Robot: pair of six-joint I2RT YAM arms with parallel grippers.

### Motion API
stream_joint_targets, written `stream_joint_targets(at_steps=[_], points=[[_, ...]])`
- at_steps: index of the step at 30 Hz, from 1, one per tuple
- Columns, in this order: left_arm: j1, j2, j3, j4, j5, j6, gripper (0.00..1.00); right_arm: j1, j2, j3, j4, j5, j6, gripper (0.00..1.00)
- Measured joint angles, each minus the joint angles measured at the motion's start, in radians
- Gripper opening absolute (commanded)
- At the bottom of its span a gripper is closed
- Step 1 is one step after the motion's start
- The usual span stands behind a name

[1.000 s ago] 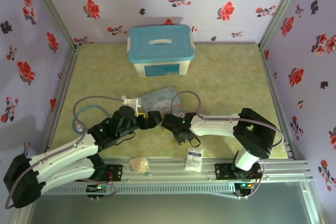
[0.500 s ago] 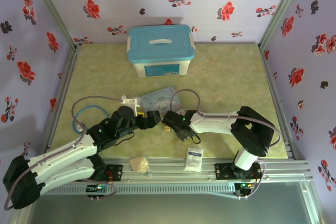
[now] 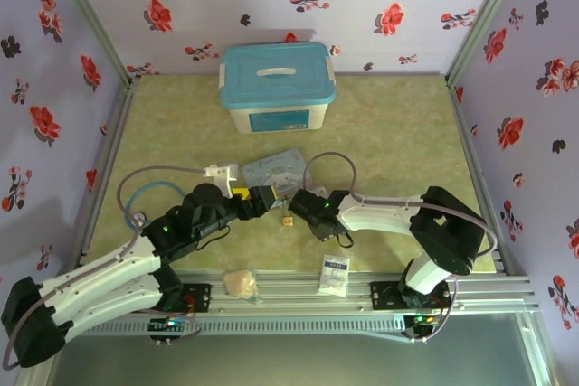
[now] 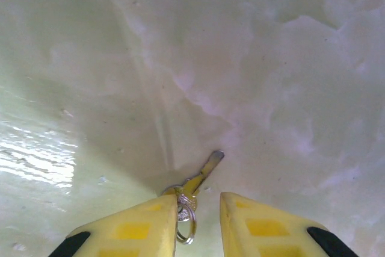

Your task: Unlock a padlock with a key

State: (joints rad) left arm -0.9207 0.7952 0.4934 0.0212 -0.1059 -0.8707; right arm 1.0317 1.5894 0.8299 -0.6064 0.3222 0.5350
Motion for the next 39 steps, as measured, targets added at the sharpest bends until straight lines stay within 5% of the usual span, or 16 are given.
stream_joint_targets(at_steps=[8, 17, 26, 39], points=[[0.000, -0.011, -0.007, 0.011, 0.000, -0.013, 1.00, -0.005, -0.004, -0.013, 0.044, -0.011, 0.001, 0.22], [0.000, 0.004, -0.021, 0.007, -0.018, -0.027, 1.00, -0.010, -0.031, -0.040, 0.090, -0.017, 0.034, 0.00], [-0.043, 0.082, -0.018, 0.018, -0.024, -0.071, 0.93, -0.045, -0.242, -0.086, 0.069, -0.068, -0.075, 0.00], [-0.127, 0.158, -0.089, 0.410, -0.078, -0.425, 0.95, -0.090, -0.507, -0.005, 0.059, -0.270, -0.196, 0.00]])
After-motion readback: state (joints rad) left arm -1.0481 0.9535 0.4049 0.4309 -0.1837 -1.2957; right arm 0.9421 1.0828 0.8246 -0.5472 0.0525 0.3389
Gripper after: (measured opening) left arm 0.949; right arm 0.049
